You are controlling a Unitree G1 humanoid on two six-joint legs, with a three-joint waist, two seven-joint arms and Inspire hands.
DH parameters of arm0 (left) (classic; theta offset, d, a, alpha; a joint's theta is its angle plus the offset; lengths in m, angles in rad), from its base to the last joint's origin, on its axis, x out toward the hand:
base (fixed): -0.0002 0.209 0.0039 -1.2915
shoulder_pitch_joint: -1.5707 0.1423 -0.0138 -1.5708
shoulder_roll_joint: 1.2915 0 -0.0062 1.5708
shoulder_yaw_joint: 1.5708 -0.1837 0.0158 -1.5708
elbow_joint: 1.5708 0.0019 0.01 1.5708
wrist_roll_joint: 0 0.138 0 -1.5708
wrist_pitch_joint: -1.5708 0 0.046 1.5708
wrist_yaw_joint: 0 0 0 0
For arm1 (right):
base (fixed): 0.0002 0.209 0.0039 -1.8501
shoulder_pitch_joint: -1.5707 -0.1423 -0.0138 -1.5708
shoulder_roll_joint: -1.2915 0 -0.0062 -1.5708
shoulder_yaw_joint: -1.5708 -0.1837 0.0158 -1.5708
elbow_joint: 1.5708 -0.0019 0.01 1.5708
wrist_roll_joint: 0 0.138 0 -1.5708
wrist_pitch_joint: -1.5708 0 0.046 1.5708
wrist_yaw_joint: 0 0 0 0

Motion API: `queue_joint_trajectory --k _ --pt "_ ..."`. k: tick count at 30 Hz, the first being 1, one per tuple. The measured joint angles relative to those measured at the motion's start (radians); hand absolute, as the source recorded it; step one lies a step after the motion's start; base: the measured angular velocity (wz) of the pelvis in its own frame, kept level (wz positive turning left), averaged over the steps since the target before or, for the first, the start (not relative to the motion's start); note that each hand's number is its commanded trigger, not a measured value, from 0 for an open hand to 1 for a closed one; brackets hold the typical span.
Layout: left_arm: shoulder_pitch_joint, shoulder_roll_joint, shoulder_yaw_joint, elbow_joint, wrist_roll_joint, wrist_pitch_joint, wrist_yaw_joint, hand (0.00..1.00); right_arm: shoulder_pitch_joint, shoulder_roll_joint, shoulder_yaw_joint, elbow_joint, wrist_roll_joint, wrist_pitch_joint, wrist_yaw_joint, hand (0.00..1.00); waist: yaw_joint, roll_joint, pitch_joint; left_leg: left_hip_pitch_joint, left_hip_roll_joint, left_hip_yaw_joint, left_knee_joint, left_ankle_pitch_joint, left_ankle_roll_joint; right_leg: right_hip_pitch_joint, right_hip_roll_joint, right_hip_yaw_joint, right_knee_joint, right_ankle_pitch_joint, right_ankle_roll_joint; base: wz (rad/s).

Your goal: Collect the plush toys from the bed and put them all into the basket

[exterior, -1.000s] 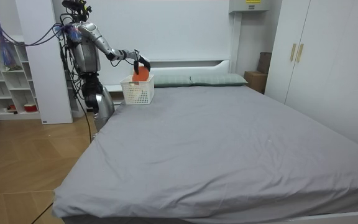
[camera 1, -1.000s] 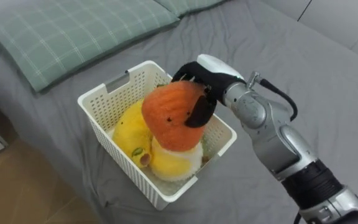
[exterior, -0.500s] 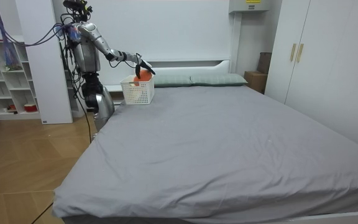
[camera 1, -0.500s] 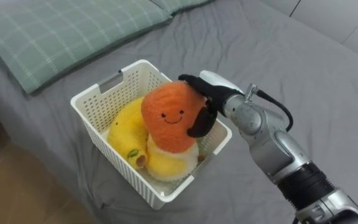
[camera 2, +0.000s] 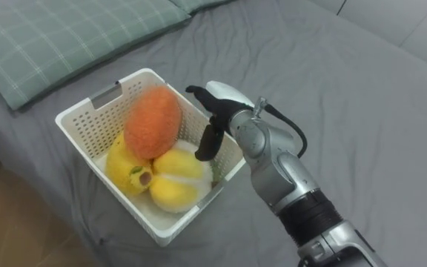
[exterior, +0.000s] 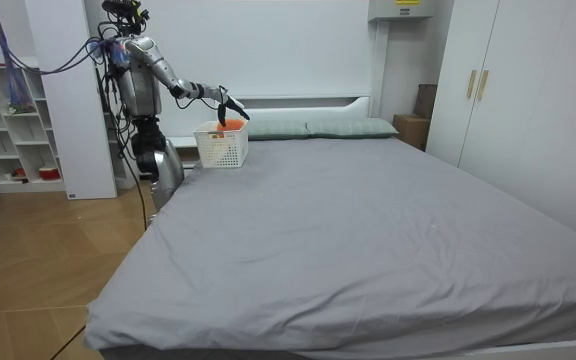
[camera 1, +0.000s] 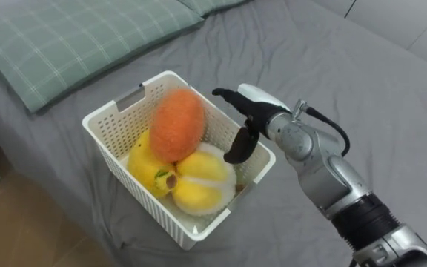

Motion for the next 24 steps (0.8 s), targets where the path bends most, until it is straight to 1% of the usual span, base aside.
queue_joint_trajectory --k 6,9,11,12,14,15,16,18,19,20,21,23,24 --pt "0.005 0.001 0.0 0.0 -0.001 0.0 0.0 0.0 0.011 0.0 -0.001 0.0 0.005 -0.005 -0.011 0.0 -0.006 0.0 -0.0023 -0.001 0.0 0.0 0.003 0.0 0.0 0.001 0.0 0.0 0.0 0.0 0.0 0.0" --pt "0.015 0.001 0.0 0.002 -0.001 0.0 0.0 0.0 0.012 0.0 -0.018 -0.003 0.004 -0.017 -0.013 0.0 -0.024 0.003 -0.0035 -0.002 0.0 0.0 0.005 0.0 0.0 0.001 0.0 0.002 0.001 0.0 0.0 0.0" --pt "0.015 0.001 0.0 0.016 -0.001 0.0 -0.001 0.0 0.031 -0.002 -0.063 -0.008 0.012 -0.035 -0.027 0.0 -0.032 0.007 -0.006 0.0 -0.001 0.002 0.005 0.0 0.0 0.003 0.0 0.006 0.002 0.0 0.0 0.0" --pt "0.015 0.001 0.001 0.017 -0.002 0.0 -0.001 0.0 0.032 -0.006 -0.068 -0.008 0.015 -0.037 -0.035 0.0 -0.036 0.008 -0.0065 0.0 0.0 0.004 0.005 0.0 0.0 0.002 0.0 0.008 0.002 0.0 0.0 -0.09" --pt "0.016 -0.001 0.002 0.02 -0.001 -0.001 -0.001 0.0 0.033 -0.012 -0.1 -0.009 0.046 -0.048 -0.061 0.0 -0.047 0.01 -0.0086 0.002 0.004 0.022 0.003 0.0 0.0 -0.003 0.002 0.028 0.003 0.0 0.0 -0.17" --pt "0.017 -0.002 0.002 0.021 0.0 -0.001 -0.002 0.0 0.035 -0.015 -0.111 -0.009 0.058 -0.055 -0.069 0.0 -0.052 0.012 -0.0093 0.004 0.005 0.024 0.003 0.0 0.0 -0.003 0.002 0.029 0.003 0.0 0.0 -0.14" --pt "0.017 -0.005 0.003 0.02 0.004 -0.001 -0.002 0.0 0.048 -0.023 -0.141 -0.012 0.08 -0.068 -0.085 0.0 -0.059 0.014 -0.0112 0.007 0.004 0.026 0.001 0.001 0.001 -0.001 0.0 0.031 0.004 0.0 0.0 -0.1" --pt "0.019 -0.006 0.004 0.02 0.007 -0.001 -0.003 0.0 0.059 -0.037 -0.17 -0.018 0.1 -0.069 -0.112 0.0 -0.068 0.016 -0.0138 0.017 0.007 0.039 -0.009 0.002 0.003 0.0 0.0 0.043 0.005 0.0 0.0 -0.17" --pt "0.026 -0.005 0.006 0.018 0.008 -0.001 -0.003 0.0 0.066 -0.046 -0.187 -0.02 0.108 -0.076 -0.129 0.0 -0.084 0.018 -0.0168 0.024 0.011 0.051 -0.009 0.002 0.003 0.0 0.002 0.056 0.005 0.0 0.0 -0.23" --pt "0.034 -0.005 0.008 0.016 0.008 -0.002 -0.004 0.0 0.089 -0.049 -0.223 -0.041 0.116 -0.085 -0.142 0.0 -0.098 0.023 -0.0173 0.032 0.012 0.059 -0.011 0.001 0.004 0.003 0.002 0.065 0.006 0.001 0.0 -0.22" --pt "0.037 -0.006 0.012 0.016 0.005 -0.002 -0.004 0.0 0.106 -0.051 -0.241 -0.06 0.12 -0.085 -0.151 0.0 -0.105 0.025 -0.0186 0.033 0.014 0.065 -0.012 0.001 0.005 0.002 0.002 0.069 0.005 0.001 0.0 -0.21" --pt "0.049 -0.007 0.014 0.016 -0.005 -0.004 -0.005 0.0 0.142 -0.066 -0.276 -0.117 0.136 -0.086 -0.176 0.0 -0.135 0.032 -0.0195 0.037 0.016 0.077 -0.016 0.0 0.006 0.001 0.003 0.082 0.006 0.001 0.0 -0.21" --pt "0.056 -0.007 0.014 0.017 -0.005 -0.006 -0.005 0.0 0.161 -0.079 -0.291 -0.135 0.146 -0.092 -0.192 0.0 -0.155 0.039 -0.0212 0.047 0.018 0.09 -0.024 0.0 0.006 0.0 0.002 0.091 0.009 0.001 0.0 -0.32"
